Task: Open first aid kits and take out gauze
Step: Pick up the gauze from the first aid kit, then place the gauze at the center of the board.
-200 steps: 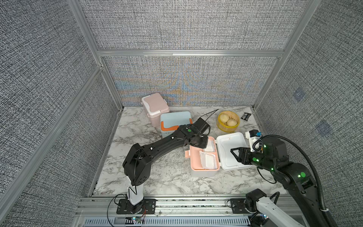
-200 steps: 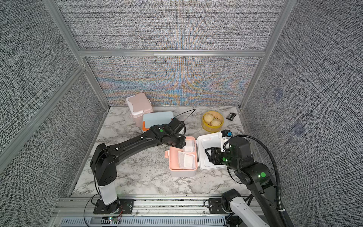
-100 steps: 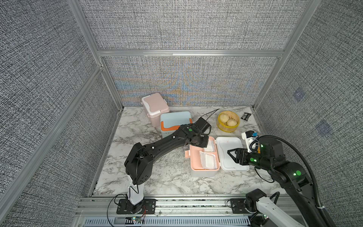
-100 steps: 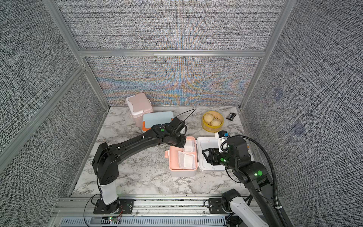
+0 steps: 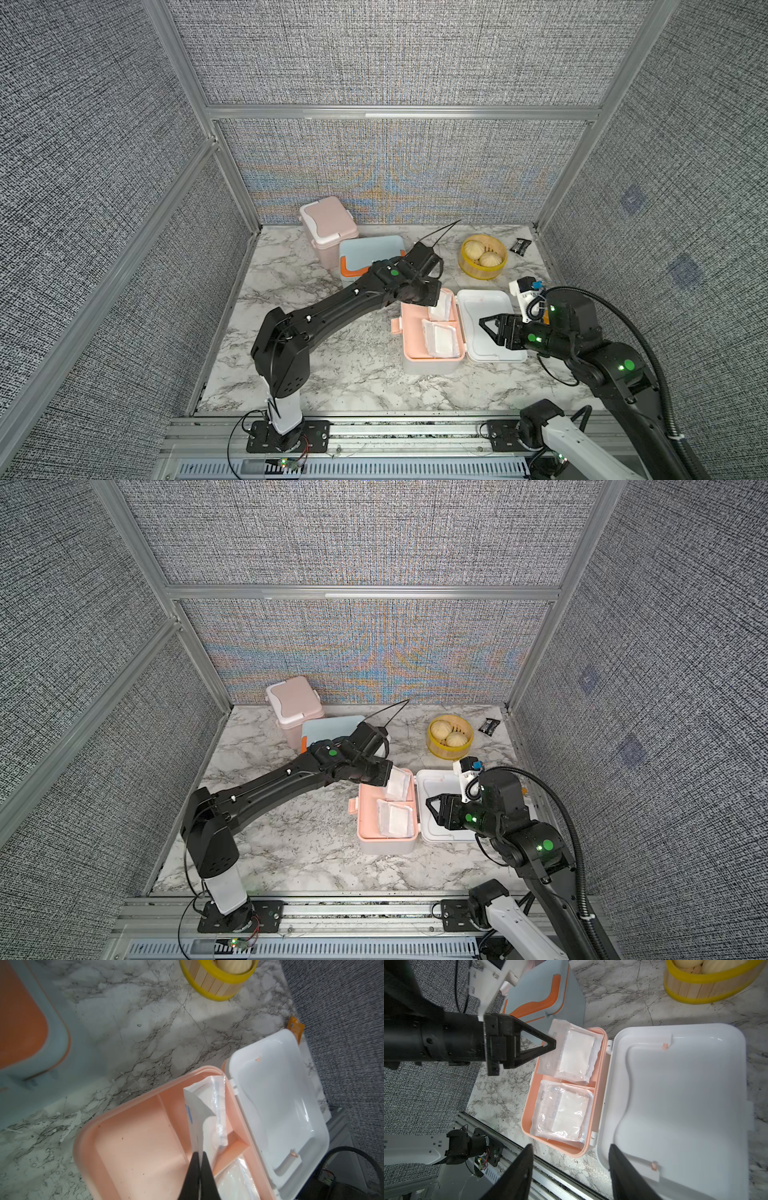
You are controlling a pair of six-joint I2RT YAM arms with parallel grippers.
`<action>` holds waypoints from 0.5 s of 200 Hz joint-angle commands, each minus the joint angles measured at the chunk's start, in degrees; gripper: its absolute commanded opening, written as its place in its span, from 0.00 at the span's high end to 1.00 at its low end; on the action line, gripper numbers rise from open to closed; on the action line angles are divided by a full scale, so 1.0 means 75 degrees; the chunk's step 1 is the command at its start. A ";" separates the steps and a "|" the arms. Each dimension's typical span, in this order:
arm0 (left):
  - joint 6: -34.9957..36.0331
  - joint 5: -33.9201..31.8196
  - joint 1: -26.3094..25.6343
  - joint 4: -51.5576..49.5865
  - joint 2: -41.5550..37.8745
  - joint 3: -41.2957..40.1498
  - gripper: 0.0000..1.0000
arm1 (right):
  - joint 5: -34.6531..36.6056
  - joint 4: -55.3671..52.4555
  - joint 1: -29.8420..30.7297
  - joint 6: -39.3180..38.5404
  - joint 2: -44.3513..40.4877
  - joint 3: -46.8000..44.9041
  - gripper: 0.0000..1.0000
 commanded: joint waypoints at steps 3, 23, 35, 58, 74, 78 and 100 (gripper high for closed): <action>-0.0316 -0.0029 0.0101 0.0294 -0.0596 -0.0231 1.00 | -0.0164 0.0161 0.0015 -0.0029 -0.0008 0.0014 0.35; -0.0564 -0.0549 0.0272 0.0241 -0.1309 -0.0622 1.00 | -0.0266 0.0220 0.0023 -0.0031 -0.0008 0.0013 0.28; -0.0593 -0.0995 0.0387 0.0401 -0.1856 -0.1065 1.00 | -0.0311 0.0258 0.0019 -0.0027 -0.0008 0.0013 0.25; -0.0600 -0.1862 0.0759 0.1016 -0.3169 -0.2248 1.00 | -0.0402 0.0330 0.0023 -0.0015 -0.0008 -0.0234 0.24; -0.0751 -0.2064 0.1394 0.1001 -0.3994 -0.2839 1.00 | -0.0438 0.0387 0.0023 0.0004 -0.0005 -0.0274 0.23; -0.0784 -0.2103 0.1538 0.0996 -0.4184 -0.2974 1.00 | -0.0464 0.0400 0.0008 0.0004 -0.0007 -0.0285 0.22; -0.0950 -0.2515 0.2564 0.0856 -0.5206 -0.3701 1.00 | -0.0539 0.0477 0.0027 0.0016 0.0250 -0.0310 0.22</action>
